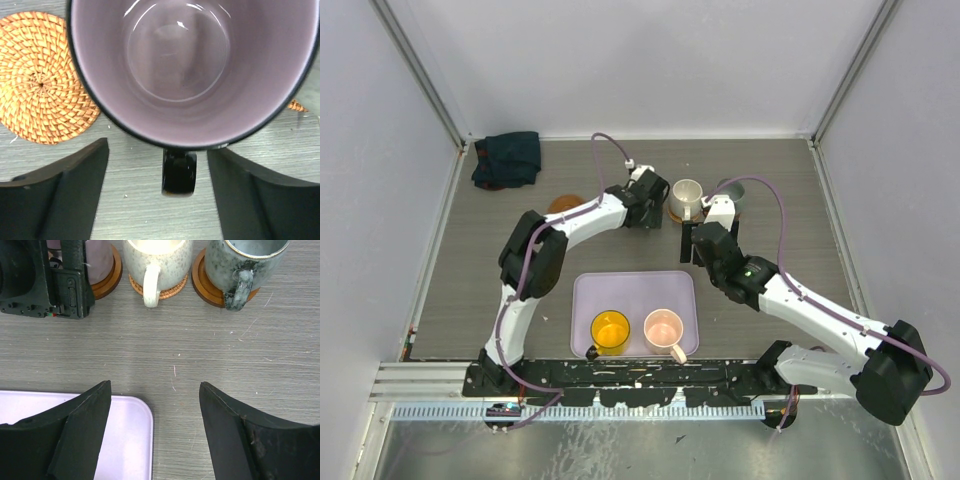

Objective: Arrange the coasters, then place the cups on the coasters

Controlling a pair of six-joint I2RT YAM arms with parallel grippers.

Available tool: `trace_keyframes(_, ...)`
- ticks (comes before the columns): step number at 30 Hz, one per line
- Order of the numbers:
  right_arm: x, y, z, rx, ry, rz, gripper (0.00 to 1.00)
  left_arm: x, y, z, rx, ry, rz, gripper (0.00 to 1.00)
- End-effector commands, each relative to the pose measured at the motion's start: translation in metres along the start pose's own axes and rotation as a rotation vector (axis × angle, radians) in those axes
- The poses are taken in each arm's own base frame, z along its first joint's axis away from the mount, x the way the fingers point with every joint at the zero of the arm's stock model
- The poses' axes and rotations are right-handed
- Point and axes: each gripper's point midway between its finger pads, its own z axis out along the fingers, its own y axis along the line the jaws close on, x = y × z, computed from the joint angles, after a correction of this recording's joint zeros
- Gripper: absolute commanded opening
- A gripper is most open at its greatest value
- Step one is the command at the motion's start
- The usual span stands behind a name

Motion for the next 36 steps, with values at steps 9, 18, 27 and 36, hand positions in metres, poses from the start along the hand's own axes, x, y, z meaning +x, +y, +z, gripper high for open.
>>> trace_keyframes(9,-0.019,0.005,-0.006,-0.015,-0.065,0.038,0.76,-0.063,0.004,-0.085,0.097,-0.206,-0.097,0.98)
trace_keyframes(18,-0.031,-0.002,-0.005,0.037,-0.103,0.027,0.86,-0.033,0.033,-0.139,0.132,-0.247,-0.017,0.98)
trace_keyframes(27,-0.041,-0.019,0.009,0.110,-0.108,0.033,1.00,0.051,0.058,-0.218,0.289,-0.241,0.109,0.98)
trace_keyframes(36,-0.045,-0.022,0.017,0.118,-0.102,0.033,1.00,0.134,0.074,-0.266,0.547,-0.110,0.043,0.98)
